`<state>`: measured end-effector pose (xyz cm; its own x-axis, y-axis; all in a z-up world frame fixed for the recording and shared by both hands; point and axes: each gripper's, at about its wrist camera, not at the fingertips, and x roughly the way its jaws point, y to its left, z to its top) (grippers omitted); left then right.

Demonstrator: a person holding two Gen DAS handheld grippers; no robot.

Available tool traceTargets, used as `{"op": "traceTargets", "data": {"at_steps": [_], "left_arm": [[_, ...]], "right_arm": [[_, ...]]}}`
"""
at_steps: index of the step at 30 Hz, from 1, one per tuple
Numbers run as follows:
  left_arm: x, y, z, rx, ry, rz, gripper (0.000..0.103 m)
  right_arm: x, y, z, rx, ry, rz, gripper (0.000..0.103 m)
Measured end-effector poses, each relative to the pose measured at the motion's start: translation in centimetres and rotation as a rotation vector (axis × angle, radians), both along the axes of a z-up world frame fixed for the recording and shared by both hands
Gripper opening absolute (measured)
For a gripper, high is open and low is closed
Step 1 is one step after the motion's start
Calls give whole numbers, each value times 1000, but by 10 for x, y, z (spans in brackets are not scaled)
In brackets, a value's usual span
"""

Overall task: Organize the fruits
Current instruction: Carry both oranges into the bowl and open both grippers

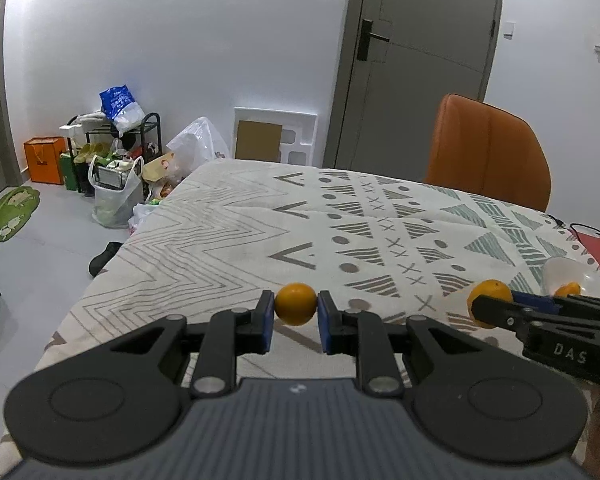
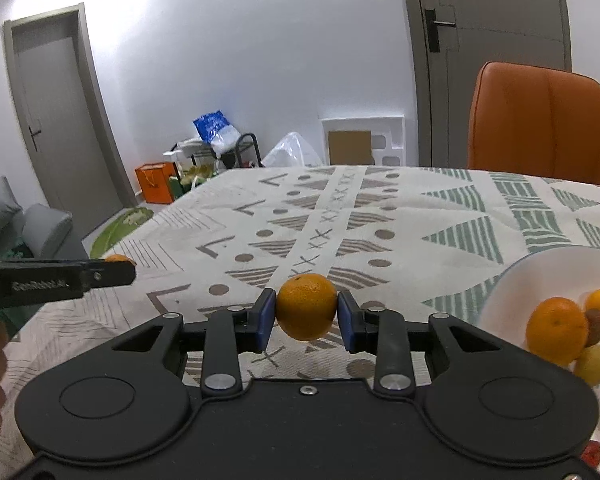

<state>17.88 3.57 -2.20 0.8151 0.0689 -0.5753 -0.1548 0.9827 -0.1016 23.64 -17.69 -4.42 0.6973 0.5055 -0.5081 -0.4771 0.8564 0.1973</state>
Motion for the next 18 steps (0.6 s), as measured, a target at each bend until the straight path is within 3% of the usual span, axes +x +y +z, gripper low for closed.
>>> {"op": "traceTargets", "data": {"at_steps": [18], "left_arm": [[7, -98, 10, 46, -15, -115, 21]], "right_arm": [[-18, -89, 7, 97, -17, -69, 31]]}}
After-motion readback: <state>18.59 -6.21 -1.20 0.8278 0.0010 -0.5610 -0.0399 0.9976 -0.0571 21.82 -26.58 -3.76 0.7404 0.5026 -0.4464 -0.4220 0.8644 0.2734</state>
